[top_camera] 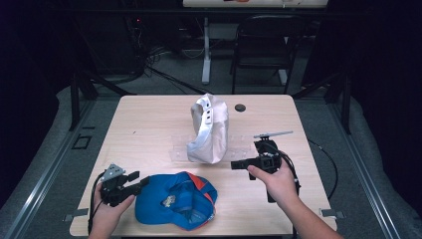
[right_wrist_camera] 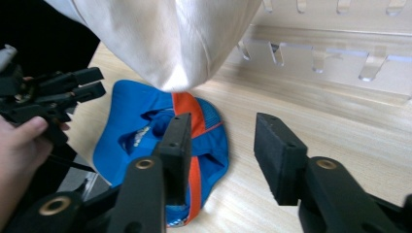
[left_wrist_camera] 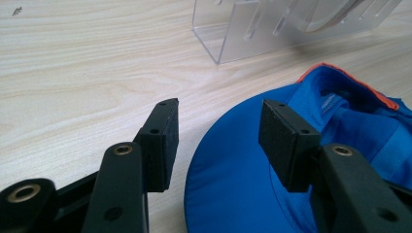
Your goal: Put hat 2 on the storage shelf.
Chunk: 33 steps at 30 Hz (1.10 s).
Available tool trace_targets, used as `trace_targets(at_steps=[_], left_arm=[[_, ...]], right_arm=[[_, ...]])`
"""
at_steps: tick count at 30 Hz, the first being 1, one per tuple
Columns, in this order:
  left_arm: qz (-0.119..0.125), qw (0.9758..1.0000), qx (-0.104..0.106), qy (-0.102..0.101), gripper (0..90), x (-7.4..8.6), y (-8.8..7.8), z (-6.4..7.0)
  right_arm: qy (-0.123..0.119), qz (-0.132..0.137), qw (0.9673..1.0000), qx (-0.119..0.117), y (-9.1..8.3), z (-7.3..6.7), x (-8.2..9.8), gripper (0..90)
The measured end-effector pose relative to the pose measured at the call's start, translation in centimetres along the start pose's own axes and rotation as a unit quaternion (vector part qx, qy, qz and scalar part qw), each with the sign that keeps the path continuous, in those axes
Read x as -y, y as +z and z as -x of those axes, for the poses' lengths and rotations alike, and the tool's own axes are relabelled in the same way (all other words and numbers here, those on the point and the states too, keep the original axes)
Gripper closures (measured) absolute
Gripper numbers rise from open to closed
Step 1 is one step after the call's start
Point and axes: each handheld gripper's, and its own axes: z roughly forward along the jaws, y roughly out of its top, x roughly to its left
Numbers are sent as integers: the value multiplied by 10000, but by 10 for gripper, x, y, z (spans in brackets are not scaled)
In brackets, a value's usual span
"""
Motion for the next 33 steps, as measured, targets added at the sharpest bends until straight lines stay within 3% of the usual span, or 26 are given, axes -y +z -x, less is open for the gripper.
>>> trace_targets(at_steps=[5, 9, 15, 16, 19, 23, 28, 33], left_arm=[[2, 10000, -34, -43, 501, 2, 2, -1], [-16, 10000, -28, -29, 501, 2, 3, -2], [13, 10000, -22, -54, 501, 3, 1, -3], [-1, 10000, -27, -54, 500, 3, 1, -3], [-84, 10000, -9, -29, 499, 3, 1, -3], [-47, 10000, -32, 11, 498, 4, 3, -2], [-58, 10000, -58, 31, 498, 5, 3, -2], [-84, 9999, -74, 36, 498, 5, 4, -2]], right_arm=[[-44, 25, 10000, -7, 11, 1, 15, 533], [56, 17, 9999, -134, 22, 4, 28, 514], [265, -84, 9989, -380, 42, 7, 48, 568], [293, -201, 9989, -299, 43, 7, 51, 591], [266, -381, 9978, -466, 53, 6, 57, 618], [141, -607, 9969, -489, 64, 1, 63, 619], [193, -801, 9948, -591, 74, 0, 68, 607], [162, -1123, 9907, -753, 86, 0, 73, 593]])
